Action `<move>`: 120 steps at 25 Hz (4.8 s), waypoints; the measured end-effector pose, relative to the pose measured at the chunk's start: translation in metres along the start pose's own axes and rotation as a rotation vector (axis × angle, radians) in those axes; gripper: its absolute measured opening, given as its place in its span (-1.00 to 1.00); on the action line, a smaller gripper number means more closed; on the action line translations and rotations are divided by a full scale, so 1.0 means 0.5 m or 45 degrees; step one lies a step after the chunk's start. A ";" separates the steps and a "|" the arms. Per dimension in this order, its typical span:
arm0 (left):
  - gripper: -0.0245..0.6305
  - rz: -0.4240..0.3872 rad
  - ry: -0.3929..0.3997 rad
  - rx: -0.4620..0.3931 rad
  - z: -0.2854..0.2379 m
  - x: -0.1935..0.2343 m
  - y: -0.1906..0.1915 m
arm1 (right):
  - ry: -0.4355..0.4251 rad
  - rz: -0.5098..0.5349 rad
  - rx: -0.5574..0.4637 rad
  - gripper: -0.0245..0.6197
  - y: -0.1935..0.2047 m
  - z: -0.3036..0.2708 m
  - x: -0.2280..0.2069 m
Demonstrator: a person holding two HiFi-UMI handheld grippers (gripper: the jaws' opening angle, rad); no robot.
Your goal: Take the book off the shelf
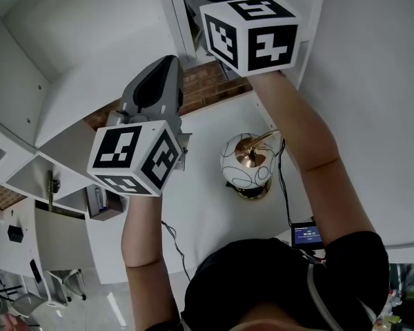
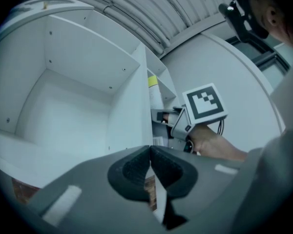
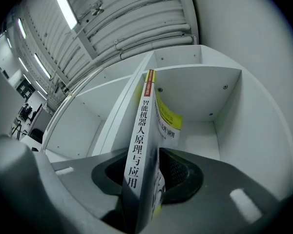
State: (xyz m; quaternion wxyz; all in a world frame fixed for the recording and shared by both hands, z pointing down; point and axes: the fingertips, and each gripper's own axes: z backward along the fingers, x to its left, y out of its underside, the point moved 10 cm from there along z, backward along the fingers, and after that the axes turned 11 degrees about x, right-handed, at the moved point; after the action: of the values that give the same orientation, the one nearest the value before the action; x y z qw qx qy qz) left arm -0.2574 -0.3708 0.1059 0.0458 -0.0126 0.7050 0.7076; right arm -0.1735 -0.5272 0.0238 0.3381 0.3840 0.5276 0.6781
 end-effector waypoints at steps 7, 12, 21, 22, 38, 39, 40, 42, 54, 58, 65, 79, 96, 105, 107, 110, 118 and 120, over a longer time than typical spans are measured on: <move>-0.91 0.002 0.015 -0.003 -0.005 -0.010 0.006 | 0.012 0.026 0.066 -0.64 -0.009 -0.007 0.003; -0.91 -0.026 0.006 0.002 0.006 -0.019 0.011 | 0.020 0.000 0.082 -0.69 -0.014 -0.008 0.012; -0.91 -0.004 0.013 -0.001 0.043 -0.022 0.030 | 0.024 -0.035 0.040 -0.71 -0.011 0.046 0.014; -0.91 0.003 0.021 -0.004 0.046 -0.024 0.030 | 0.027 -0.033 0.037 -0.71 -0.012 0.053 0.016; -0.91 -0.013 0.071 -0.037 0.094 -0.076 0.048 | 0.121 -0.012 -0.089 -0.72 -0.001 0.184 0.049; -0.91 -0.006 0.075 -0.037 0.096 -0.077 0.051 | 0.128 -0.008 -0.098 -0.72 0.001 0.191 0.051; -0.91 -0.001 0.080 -0.036 0.099 -0.079 0.053 | 0.133 -0.004 -0.103 -0.72 0.003 0.198 0.054; -0.91 -0.001 0.088 -0.037 0.105 -0.084 0.054 | 0.143 0.008 -0.108 -0.72 0.006 0.208 0.060; -0.91 -0.019 0.104 -0.034 0.166 -0.097 0.077 | 0.201 0.011 -0.217 -0.72 0.031 0.281 0.113; -0.91 -0.029 0.108 -0.030 0.188 -0.103 0.085 | 0.194 -0.009 -0.245 -0.72 0.036 0.308 0.131; -0.91 -0.093 0.064 -0.014 0.230 -0.121 0.105 | 0.187 -0.029 -0.297 -0.72 0.048 0.359 0.167; -0.91 -0.042 0.006 -0.002 0.290 -0.126 0.119 | 0.007 -0.163 -0.204 -0.72 0.113 0.394 0.221; -0.91 0.059 -0.206 0.042 0.387 -0.062 0.188 | -0.314 -0.209 -0.168 -0.72 0.175 0.396 0.352; -0.91 0.161 -0.318 0.050 0.442 -0.010 0.267 | -0.439 -0.229 -0.088 -0.72 0.260 0.377 0.419; -0.91 0.188 -0.331 0.056 0.456 -0.008 0.283 | -0.469 -0.241 -0.059 -0.72 0.281 0.379 0.434; -0.91 0.220 -0.322 0.093 0.469 -0.007 0.309 | -0.503 -0.240 -0.014 -0.72 0.312 0.380 0.451; -0.91 0.262 -0.331 0.136 0.495 -0.010 0.378 | -0.565 -0.280 0.071 -0.72 0.384 0.386 0.480; -0.91 0.273 -0.337 0.140 0.502 -0.011 0.395 | -0.580 -0.295 0.097 -0.72 0.403 0.386 0.490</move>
State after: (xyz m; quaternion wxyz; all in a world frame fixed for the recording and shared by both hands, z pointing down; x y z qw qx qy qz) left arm -0.2565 -0.1208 0.3044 0.0631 0.1586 0.7278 0.6642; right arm -0.1315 -0.2709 0.2893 0.5090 0.4762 0.5037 0.5104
